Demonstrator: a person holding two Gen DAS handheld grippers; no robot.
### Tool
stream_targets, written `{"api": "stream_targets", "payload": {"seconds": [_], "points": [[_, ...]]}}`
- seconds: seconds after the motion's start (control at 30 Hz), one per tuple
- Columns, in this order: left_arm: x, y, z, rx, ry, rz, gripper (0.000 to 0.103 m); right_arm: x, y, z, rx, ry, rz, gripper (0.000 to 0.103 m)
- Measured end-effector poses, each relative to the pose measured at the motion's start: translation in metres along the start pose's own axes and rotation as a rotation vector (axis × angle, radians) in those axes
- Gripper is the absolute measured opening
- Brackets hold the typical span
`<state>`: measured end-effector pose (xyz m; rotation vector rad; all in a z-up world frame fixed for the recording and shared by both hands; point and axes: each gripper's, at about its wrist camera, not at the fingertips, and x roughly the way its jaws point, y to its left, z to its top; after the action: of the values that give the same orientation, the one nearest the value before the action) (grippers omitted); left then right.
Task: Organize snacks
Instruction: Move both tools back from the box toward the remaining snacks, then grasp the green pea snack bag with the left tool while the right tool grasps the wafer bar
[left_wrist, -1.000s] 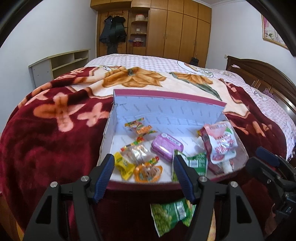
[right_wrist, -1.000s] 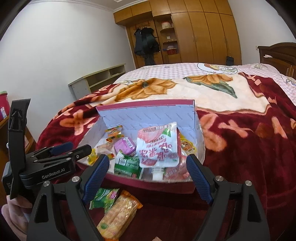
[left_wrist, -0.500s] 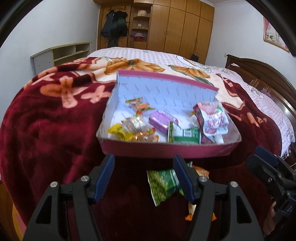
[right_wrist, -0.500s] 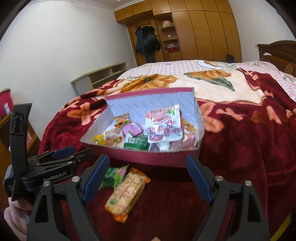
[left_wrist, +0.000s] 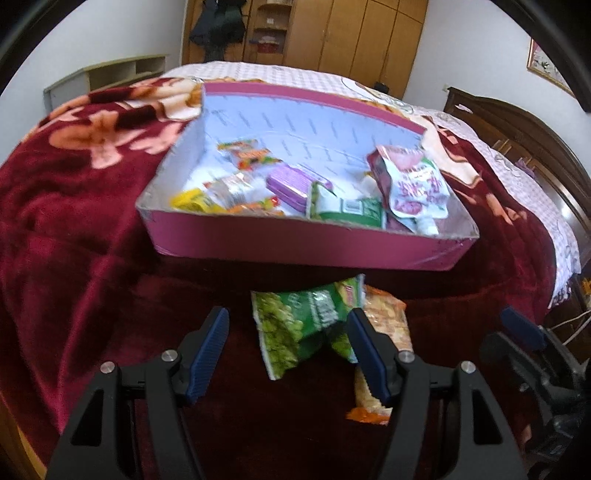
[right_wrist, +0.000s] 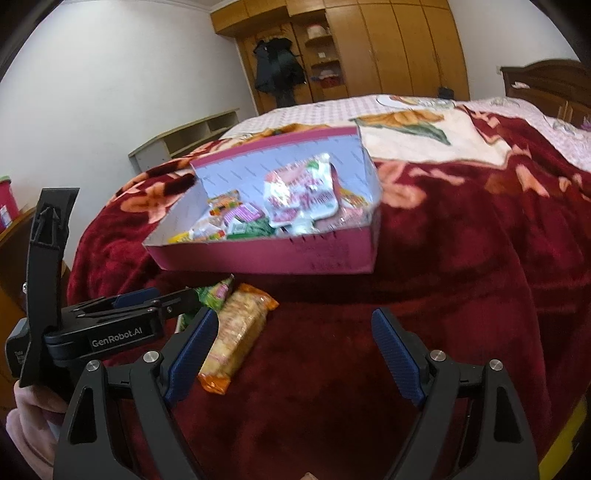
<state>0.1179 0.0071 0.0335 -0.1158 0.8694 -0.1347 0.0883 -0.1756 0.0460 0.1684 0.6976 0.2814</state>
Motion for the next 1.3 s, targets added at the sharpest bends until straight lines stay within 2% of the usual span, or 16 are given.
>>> {"api": "stream_targets", "payload": {"seconds": [0.23,0.3,0.37,0.6,0.87,1.03,1.3], "points": [[0.015,-0.010,-0.002,-0.008,0.027,-0.015,0.076,0.005,-0.010,-0.007,0.033,0.018,0.001,0.087],[0.019,-0.012,-0.001,-0.007,0.014,0.006,0.084,0.005,-0.011,-0.009,0.036,0.017,0.003,0.087],[0.024,-0.012,0.001,0.004,0.005,0.033,0.086,0.006,-0.012,-0.009,0.041,0.019,0.006,0.087],[0.031,-0.002,0.001,-0.053,0.000,0.031,0.087,0.010,-0.017,-0.013,0.060,0.033,0.015,0.087],[0.024,0.006,-0.007,-0.078,-0.009,0.082,0.086,0.011,-0.019,-0.015,0.063,0.034,0.018,0.087],[0.028,-0.001,-0.011,-0.037,-0.009,0.118,0.084,0.011,-0.018,-0.015,0.063,0.036,0.022,0.087],[0.019,0.004,-0.013,-0.031,-0.038,0.110,0.065,0.012,-0.014,-0.015,0.057,0.040,0.025,0.087]]}}
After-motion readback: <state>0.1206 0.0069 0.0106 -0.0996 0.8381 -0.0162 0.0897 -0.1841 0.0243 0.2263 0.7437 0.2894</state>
